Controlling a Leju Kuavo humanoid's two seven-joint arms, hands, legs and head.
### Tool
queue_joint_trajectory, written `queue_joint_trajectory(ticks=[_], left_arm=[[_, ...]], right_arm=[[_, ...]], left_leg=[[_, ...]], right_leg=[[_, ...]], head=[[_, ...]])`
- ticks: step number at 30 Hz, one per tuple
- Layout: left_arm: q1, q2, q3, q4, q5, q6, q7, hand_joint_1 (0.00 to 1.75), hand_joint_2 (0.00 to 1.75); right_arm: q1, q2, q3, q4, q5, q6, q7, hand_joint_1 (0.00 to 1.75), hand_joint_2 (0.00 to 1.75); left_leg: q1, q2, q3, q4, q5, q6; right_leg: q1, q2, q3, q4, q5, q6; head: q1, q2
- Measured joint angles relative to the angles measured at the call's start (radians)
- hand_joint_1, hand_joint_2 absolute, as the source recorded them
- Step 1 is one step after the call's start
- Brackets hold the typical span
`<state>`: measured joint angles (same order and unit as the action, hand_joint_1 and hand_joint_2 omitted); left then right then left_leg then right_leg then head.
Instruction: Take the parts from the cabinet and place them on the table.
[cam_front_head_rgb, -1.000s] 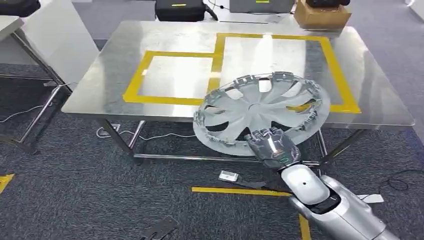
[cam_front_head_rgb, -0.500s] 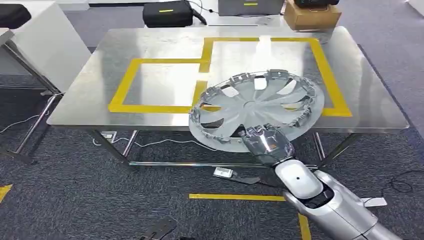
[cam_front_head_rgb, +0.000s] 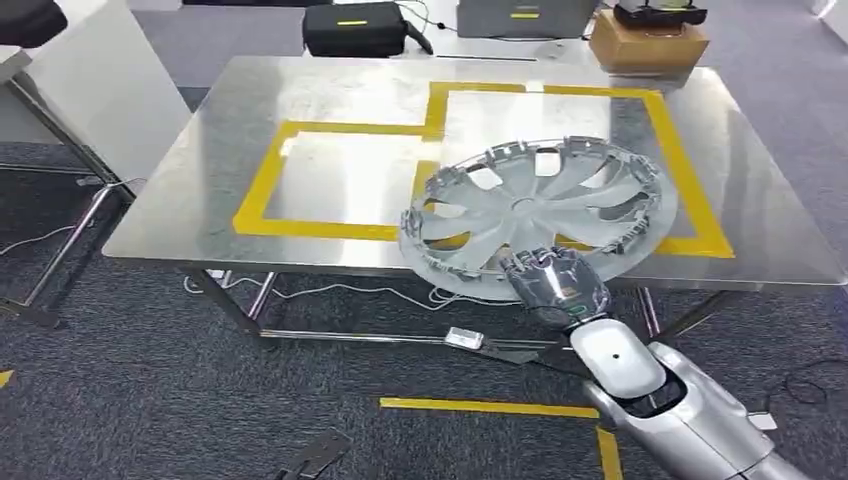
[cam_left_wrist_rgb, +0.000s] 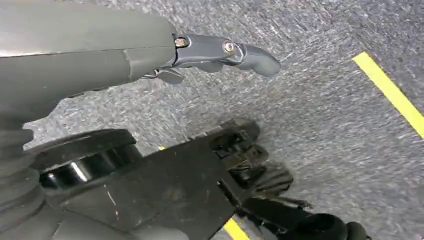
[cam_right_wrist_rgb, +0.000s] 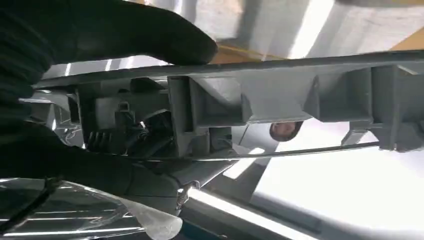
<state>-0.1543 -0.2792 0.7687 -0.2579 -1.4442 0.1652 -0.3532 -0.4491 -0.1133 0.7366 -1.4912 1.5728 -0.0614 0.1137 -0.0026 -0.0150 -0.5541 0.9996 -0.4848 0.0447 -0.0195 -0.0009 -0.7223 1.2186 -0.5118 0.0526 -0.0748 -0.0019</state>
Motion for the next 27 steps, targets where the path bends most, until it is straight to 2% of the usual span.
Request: queue_joint_trajectory(ticks=[1, 2, 3, 4, 5, 6, 8, 9, 11, 12, 13, 14, 15, 16, 17, 18, 19, 20, 21, 22, 23, 24, 25, 27], left_arm=[[0.0, -0.001, 0.0, 0.0, 0.0, 0.0, 0.0, 0.0, 1.75], [0.0, -0.002, 0.0, 0.0, 0.0, 0.0, 0.0, 0.0, 1.75], [-0.003, 0.0, 0.0, 0.0, 0.0, 0.0, 0.0, 0.0, 1.75], [-0.004, -0.001, 0.0, 0.0, 0.0, 0.0, 0.0, 0.0, 1.75], [-0.004, 0.0, 0.0, 0.0, 0.001, 0.0, 0.0, 0.0, 1.75], [-0.004, -0.001, 0.0, 0.0, 0.002, 0.001, 0.0, 0.0, 1.75], [-0.003, 0.001, 0.0, 0.0, 0.009, 0.003, 0.0, 0.0, 1.75], [-0.003, 0.001, 0.0, 0.0, 0.011, 0.006, 0.0, 0.0, 1.75], [-0.002, 0.003, 0.0, 0.0, 0.014, 0.008, 0.0, 0.0, 1.75], [0.0, 0.004, 0.0, 0.0, 0.017, 0.008, 0.0, 0.0, 1.75], [0.002, 0.005, 0.0, 0.0, 0.018, 0.008, 0.0, 0.0, 1.75], [0.005, 0.005, 0.0, 0.0, 0.019, 0.008, 0.0, 0.0, 1.75], [0.006, 0.006, 0.0, 0.0, 0.019, 0.008, -0.001, 0.0, 1.75], [0.006, 0.006, 0.0, 0.0, 0.021, 0.008, -0.001, 0.0, 1.75], [0.005, 0.007, 0.0, 0.0, 0.022, 0.008, -0.002, 0.0, 1.75], [0.005, 0.01, 0.0, 0.0, 0.025, 0.008, -0.002, 0.0, 1.75], [0.005, 0.01, 0.0, 0.0, 0.026, 0.009, -0.002, 0.0, 1.75], [0.004, 0.01, 0.0, 0.0, 0.029, 0.01, -0.002, 0.0, 1.75], [0.004, 0.012, 0.0, 0.0, 0.029, 0.011, -0.002, 0.0, 1.75], [0.004, 0.013, 0.0, 0.0, 0.031, 0.013, -0.002, 0.0, 1.75], [0.006, 0.011, 0.0, 0.0, 0.032, 0.013, -0.003, 0.0, 1.75], [0.006, 0.011, 0.0, 0.0, 0.032, 0.013, -0.003, 0.0, 1.75], [0.005, 0.011, 0.0, 0.0, 0.033, 0.013, -0.003, 0.0, 1.75], [0.005, 0.01, 0.0, 0.0, 0.035, 0.013, -0.003, 0.0, 1.75]], right_arm=[[0.0, 0.0, 0.0, 0.0, 0.0, 0.0, 0.0, 1.66, 1.75], [0.0, 0.0, -0.001, 0.0, 0.0, 0.0, 0.0, 1.66, 1.75], [-0.002, -0.003, -0.002, 0.0, 0.0, 0.0, 0.0, 1.66, 1.75], [-0.004, -0.003, -0.003, -0.004, 0.0, -0.001, 0.002, 1.66, 1.75], [-0.002, -0.003, -0.003, -0.007, 0.0, -0.001, 0.012, 1.66, 1.75], [0.003, -0.004, -0.004, -0.008, 0.0, -0.001, 0.023, 1.66, 1.75], [0.018, -0.013, -0.017, -0.014, -0.001, -0.003, 0.041, 1.66, 1.75], [0.028, -0.018, -0.03, -0.021, -0.001, -0.007, 0.047, 1.66, 1.75], [0.043, -0.027, -0.045, -0.03, 0.0, -0.024, 0.052, 1.66, 1.75], [0.051, -0.034, -0.05, -0.034, 0.0, -0.029, 0.054, 1.66, 1.75], [0.06, -0.038, -0.051, -0.037, 0.0, -0.03, 0.056, 1.66, 1.75], [0.069, -0.04, -0.054, -0.039, 0.0, -0.03, 0.057, 1.66, 1.75], [0.076, -0.042, -0.056, -0.039, 0.0, -0.03, 0.06, 1.66, 1.75], [0.082, -0.044, -0.056, -0.042, 0.0, -0.03, 0.066, 1.66, 1.75], [0.085, -0.046, -0.056, -0.047, -0.001, -0.031, 0.07, 1.66, 1.75], [0.087, -0.049, -0.057, -0.048, 0.0, -0.032, 0.074, 1.66, 1.75], [0.087, -0.053, -0.059, -0.052, 0.0, -0.035, 0.078, 1.66, 1.75], [0.089, -0.056, -0.062, -0.057, 0.0, -0.039, 0.084, 1.66, 1.75], [0.094, -0.06, -0.065, -0.061, 0.0, -0.039, 0.085, 1.66, 1.75], [0.099, -0.064, -0.068, -0.066, 0.0, -0.039, 0.088, 1.66, 1.75], [0.107, -0.069, -0.072, -0.075, -0.001, -0.038, 0.093, 1.66, 1.75], [0.108, -0.078, -0.074, -0.079, -0.001, -0.038, 0.097, 1.66, 1.75], [0.109, -0.081, -0.074, -0.082, -0.001, -0.039, 0.103, 1.66, 1.75], [0.117, -0.091, -0.074, -0.094, 0.0, -0.045, 0.116, 1.66, 1.75]], left_leg=[[0.0, 0.0, 0.013, 0.001, -0.009, -0.004], [0.0, 0.0, 0.023, 0.002, -0.019, -0.009], [-0.008, 0.0, 0.019, 0.005, -0.027, -0.017], [-0.008, 0.0, 0.014, 0.01, -0.029, -0.02], [-0.008, 0.0, 0.017, 0.007, -0.029, -0.023], [-0.007, 0.0, 0.02, 0.003, -0.031, -0.027], [-0.005, 0.002, 0.02, 0.014, -0.048, -0.038], [-0.005, 0.004, 0.002, 0.06, -0.066, -0.046], [0.002, 0.005, -0.093, 0.232, -0.132, -0.056], [0.003, 0.005, -0.141, 0.31, -0.15, -0.057], [0.003, 0.005, -0.17, 0.342, -0.143, -0.058], [0.003, 0.005, -0.175, 0.329, -0.11, -0.056], [0.003, 0.005, -0.162, 0.273, -0.054, -0.051], [0.001, 0.005, -0.134, 0.181, 0.018, -0.041], [-0.003, 0.005, -0.107, 0.093, 0.076, -0.029], [-0.008, 0.006, -0.092, 0.075, 0.067, -0.018], [-0.014, 0.007, -0.086, 0.055, 0.068, -0.012], [-0.014, 0.008, -0.079, 0.044, 0.052, -0.007], [-0.016, 0.008, -0.076, 0.036, 0.04, -0.005], [-0.015, 0.007, -0.072, 0.025, 0.04, -0.003], [0.0, 0.007, -0.053, 0.001, 0.044, -0.006], [-0.001, 0.006, -0.043, -0.007, 0.042, -0.003], [-0.001, 0.006, -0.04, -0.007, 0.04, 0.0], [-0.002, 0.006, -0.03, -0.007, 0.028, 0.003]], right_leg=[[-0.001, -0.001, 0.036, -0.094, 0.059, -0.001], [-0.001, -0.002, 0.066, -0.177, 0.095, -0.001], [0.003, -0.001, 0.091, -0.181, 0.075, -0.001], [0.002, 0.002, 0.094, -0.197, 0.063, -0.014], [0.003, 0.003, 0.092, -0.199, 0.061, -0.018], [0.006, 0.003, 0.092, -0.197, 0.055, -0.027], [-0.003, 0.003, 0.106, -0.202, 0.049, -0.036], [-0.003, 0.001, 0.113, -0.202, 0.044, -0.044], [-0.003, 0.001, 0.122, -0.202, 0.034, -0.05], [-0.003, 0.002, 0.128, -0.202, 0.028, -0.05], [-0.003, 0.004, 0.137, -0.202, 0.021, -0.05], [-0.002, 0.006, 0.148, -0.202, 0.013, -0.049], [-0.001, 0.008, 0.161, -0.202, 0.005, -0.048], [0.001, 0.009, 0.176, -0.202, -0.004, -0.046], [0.002, 0.009, 0.188, -0.204, -0.012, -0.045], [0.002, 0.009, 0.191, -0.208, -0.019, -0.041], [0.004, 0.012, 0.194, -0.207, -0.022, -0.034], [0.001, 0.01, 0.191, -0.208, -0.023, -0.027], [0.0, 0.008, 0.191, -0.213, -0.026, -0.021], [0.002, 0.004, 0.197, -0.22, -0.027, -0.014], [0.0, 0.002, 0.19, -0.216, -0.037, -0.01], [0.002, 0.002, 0.18, -0.188, -0.046, -0.007], [0.002, 0.003, 0.143, -0.124, -0.071, -0.005], [-0.001, 0.002, 0.042, 0.037, -0.121, 0.002]], head=[[-0.001, 0.0], [0.0, 0.0], [0.003, 0.0], [0.004, 0.0], [-0.008, 0.0], [-0.009, 0.0], [-0.009, 0.0], [-0.014, 0.0], [-0.014, 0.0], [-0.013, 0.0], [-0.014, 0.0], [-0.014, 0.0], [-0.014, 0.0], [-0.014, 0.0], [-0.013, 0.0], [-0.01, 0.0], [-0.01, 0.0], [-0.012, 0.0], [-0.012, 0.0], [-0.011, 0.0], [-0.011, 0.0], [-0.006, 0.0], [-0.004, 0.0], [-0.005, 0.0]])
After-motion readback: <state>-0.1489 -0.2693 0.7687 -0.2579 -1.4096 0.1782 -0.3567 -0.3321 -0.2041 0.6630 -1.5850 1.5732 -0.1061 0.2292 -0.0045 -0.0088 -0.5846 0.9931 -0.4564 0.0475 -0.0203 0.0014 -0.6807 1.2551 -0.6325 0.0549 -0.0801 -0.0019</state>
